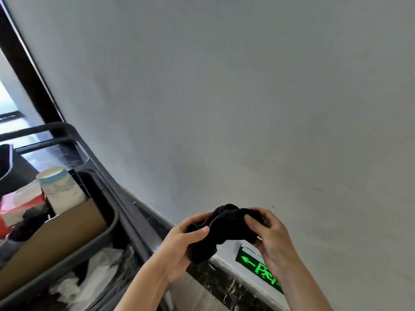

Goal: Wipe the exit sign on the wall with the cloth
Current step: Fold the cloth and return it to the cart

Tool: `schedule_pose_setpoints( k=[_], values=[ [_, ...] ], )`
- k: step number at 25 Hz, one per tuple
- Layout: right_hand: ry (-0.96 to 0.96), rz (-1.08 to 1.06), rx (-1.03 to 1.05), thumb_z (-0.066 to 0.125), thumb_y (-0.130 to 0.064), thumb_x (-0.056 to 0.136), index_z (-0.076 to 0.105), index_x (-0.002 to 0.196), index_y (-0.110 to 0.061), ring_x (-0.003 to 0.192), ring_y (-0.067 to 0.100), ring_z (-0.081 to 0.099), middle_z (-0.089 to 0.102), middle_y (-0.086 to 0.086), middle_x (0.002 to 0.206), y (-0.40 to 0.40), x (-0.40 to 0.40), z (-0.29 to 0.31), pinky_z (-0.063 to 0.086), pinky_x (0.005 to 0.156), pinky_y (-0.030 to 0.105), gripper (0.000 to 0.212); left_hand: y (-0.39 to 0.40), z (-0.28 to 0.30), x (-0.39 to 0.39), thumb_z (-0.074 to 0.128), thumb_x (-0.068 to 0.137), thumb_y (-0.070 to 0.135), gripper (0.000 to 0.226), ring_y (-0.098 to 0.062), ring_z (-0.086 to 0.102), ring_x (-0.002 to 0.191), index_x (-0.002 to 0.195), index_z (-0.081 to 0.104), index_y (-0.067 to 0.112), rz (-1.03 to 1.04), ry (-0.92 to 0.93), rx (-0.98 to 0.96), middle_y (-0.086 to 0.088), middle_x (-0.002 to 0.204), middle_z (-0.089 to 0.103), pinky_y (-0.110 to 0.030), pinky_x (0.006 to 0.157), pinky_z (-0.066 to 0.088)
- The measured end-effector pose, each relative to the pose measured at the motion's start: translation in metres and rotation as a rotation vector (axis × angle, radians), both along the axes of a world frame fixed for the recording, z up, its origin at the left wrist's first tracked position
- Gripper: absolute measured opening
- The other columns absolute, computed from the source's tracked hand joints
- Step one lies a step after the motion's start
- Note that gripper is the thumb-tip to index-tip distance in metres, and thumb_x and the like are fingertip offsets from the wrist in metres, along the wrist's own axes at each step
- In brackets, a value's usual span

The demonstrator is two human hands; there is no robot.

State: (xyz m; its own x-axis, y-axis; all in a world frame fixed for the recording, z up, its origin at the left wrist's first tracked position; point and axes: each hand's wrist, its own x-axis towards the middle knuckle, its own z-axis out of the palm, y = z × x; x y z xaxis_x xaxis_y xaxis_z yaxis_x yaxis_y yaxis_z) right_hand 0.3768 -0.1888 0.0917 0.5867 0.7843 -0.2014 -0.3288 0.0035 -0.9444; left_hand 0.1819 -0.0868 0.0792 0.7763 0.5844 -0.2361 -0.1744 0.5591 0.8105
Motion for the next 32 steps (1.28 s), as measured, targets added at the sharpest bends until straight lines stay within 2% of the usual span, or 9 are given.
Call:
schedule_pose_setpoints(
  k=[4,8,11,13,21,24,27,30,32],
  values=[
    [-0.038,0.13,-0.028,0.071,-0.011,0.082,0.069,0.098,-0.012,0.08,0.017,0.074,0.077,0.003,0.087,0.053,-0.047,-0.001,0.057,0.063,0.028,0.016,0.018,0.003,-0.069,0.071,0.08,-0.008,0.048,-0.046,0.062,0.109,0.126,0.063,0.004,0.106,-0.035,0.015,-0.029,0.122,0.063,-0.041,0.078,0.057],
    [-0.036,0.248,-0.03,0.071,-0.013,0.083,0.067,0.098,-0.01,0.072,0.012,0.073,0.077,-0.003,0.076,0.108,-0.096,-0.003,0.056,0.059,0.024,0.016,0.039,-0.004,-0.133,0.072,0.077,-0.009,0.042,-0.036,0.071,0.089,0.118,0.066,0.0,0.402,0.127,0.035,-0.027,0.107,0.071,-0.033,0.064,0.061],
    [-0.052,0.327,-0.047,0.072,-0.013,0.082,0.067,0.098,-0.008,0.068,0.01,0.073,0.076,-0.005,0.072,0.145,-0.128,-0.01,0.055,0.056,0.023,0.017,0.054,-0.016,-0.168,0.064,0.089,-0.008,0.027,-0.026,0.073,0.086,0.113,0.069,0.004,0.576,0.203,0.023,-0.02,0.101,0.074,-0.028,0.07,0.059],
    [-0.046,0.368,-0.056,0.072,-0.01,0.082,0.066,0.098,-0.007,0.067,0.011,0.073,0.075,-0.003,0.074,0.165,-0.146,-0.015,0.055,0.056,0.025,0.017,0.063,-0.026,-0.185,0.063,0.092,-0.006,0.024,-0.026,0.072,0.09,0.111,0.071,0.006,0.648,0.227,0.011,-0.018,0.102,0.075,-0.033,0.08,0.055],
    [-0.069,0.367,-0.148,0.07,-0.007,0.083,0.065,0.097,-0.008,0.064,0.011,0.071,0.071,0.007,0.087,0.208,-0.164,-0.051,0.054,0.06,0.028,0.015,0.082,-0.056,-0.193,0.057,0.101,0.005,0.019,-0.021,0.071,0.095,0.107,0.074,0.01,0.724,0.242,-0.139,-0.011,0.103,0.076,-0.03,0.079,0.051],
    [-0.101,0.308,-0.221,0.069,-0.005,0.083,0.065,0.096,-0.006,0.065,0.015,0.07,0.071,0.008,0.086,0.219,-0.158,-0.071,0.054,0.058,0.027,0.014,0.092,-0.068,-0.18,0.056,0.101,0.002,0.018,-0.017,0.073,0.084,0.105,0.073,0.006,0.734,0.301,-0.222,-0.009,0.094,0.078,-0.026,0.067,0.053],
    [-0.115,0.256,-0.287,0.068,-0.002,0.084,0.064,0.097,-0.001,0.072,0.025,0.067,0.07,0.015,0.089,0.225,-0.154,-0.098,0.055,0.067,0.034,0.014,0.1,-0.082,-0.167,0.055,0.101,-0.001,0.017,-0.017,0.074,0.07,0.103,0.072,0.004,0.74,0.331,-0.314,-0.007,0.082,0.079,-0.023,0.053,0.055],
    [-0.029,0.269,-0.352,0.068,-0.004,0.084,0.064,0.099,0.0,0.076,0.029,0.066,0.07,0.018,0.09,0.228,-0.152,-0.116,0.056,0.074,0.04,0.016,0.106,-0.097,-0.161,0.053,0.102,-0.002,0.019,-0.024,0.071,0.079,0.102,0.071,0.003,0.764,0.336,-0.392,-0.008,0.078,0.078,-0.03,0.061,0.052],
    [0.031,0.308,-0.371,0.069,-0.007,0.084,0.065,0.094,-0.004,0.07,0.024,0.068,0.072,0.012,0.083,0.227,-0.149,-0.119,0.056,0.064,0.034,0.011,0.109,-0.105,-0.159,0.052,0.102,-0.002,0.019,-0.024,0.069,0.081,0.103,0.071,0.003,0.772,0.329,-0.412,-0.009,0.08,0.078,-0.032,0.062,0.051]
  ],
)
